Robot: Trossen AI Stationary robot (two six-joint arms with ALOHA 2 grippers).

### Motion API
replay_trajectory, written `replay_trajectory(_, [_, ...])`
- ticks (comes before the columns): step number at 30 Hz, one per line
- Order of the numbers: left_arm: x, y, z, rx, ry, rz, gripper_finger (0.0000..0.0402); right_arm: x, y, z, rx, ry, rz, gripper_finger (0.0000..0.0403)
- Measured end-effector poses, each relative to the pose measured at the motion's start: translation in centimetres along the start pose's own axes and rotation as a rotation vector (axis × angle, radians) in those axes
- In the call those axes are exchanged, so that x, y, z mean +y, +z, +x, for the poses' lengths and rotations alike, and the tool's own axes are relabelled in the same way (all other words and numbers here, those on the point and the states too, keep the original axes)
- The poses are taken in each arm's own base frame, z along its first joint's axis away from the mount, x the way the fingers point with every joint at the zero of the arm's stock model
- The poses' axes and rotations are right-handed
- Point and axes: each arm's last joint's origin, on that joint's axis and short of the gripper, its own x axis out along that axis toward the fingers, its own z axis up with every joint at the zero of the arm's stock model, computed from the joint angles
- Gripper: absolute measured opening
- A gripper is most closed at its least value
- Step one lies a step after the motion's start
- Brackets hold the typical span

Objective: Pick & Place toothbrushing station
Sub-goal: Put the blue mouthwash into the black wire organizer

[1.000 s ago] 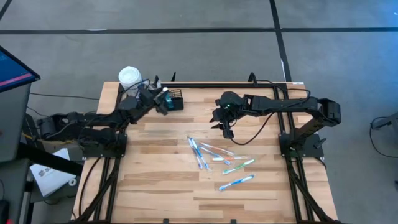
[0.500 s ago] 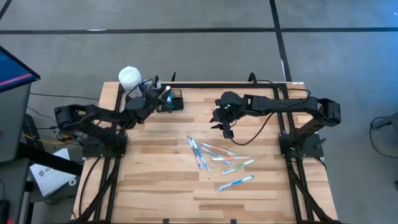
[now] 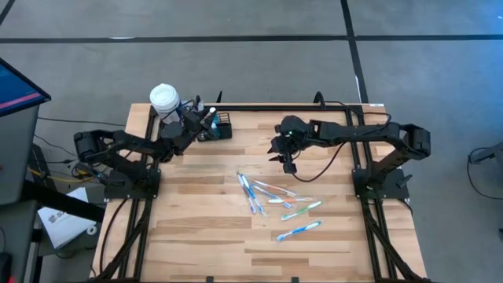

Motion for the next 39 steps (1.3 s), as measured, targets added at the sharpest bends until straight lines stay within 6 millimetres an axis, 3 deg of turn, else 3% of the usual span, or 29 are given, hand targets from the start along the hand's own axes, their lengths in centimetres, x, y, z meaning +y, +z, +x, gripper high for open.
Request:
replay_trajectory(19, [-0.3,-1.6,0.4,0.048,-0.005,-0.001,0.0085,-0.2,0.2,0.0,-0.021,-0.011,0.002,0.0127])
replay_trajectory(39, [-0.4,-1.2,0.3,0.039,-0.016,-0.036,0.0085,-0.2,0.1,0.0,-0.018,-0.010,0.005,0.0127])
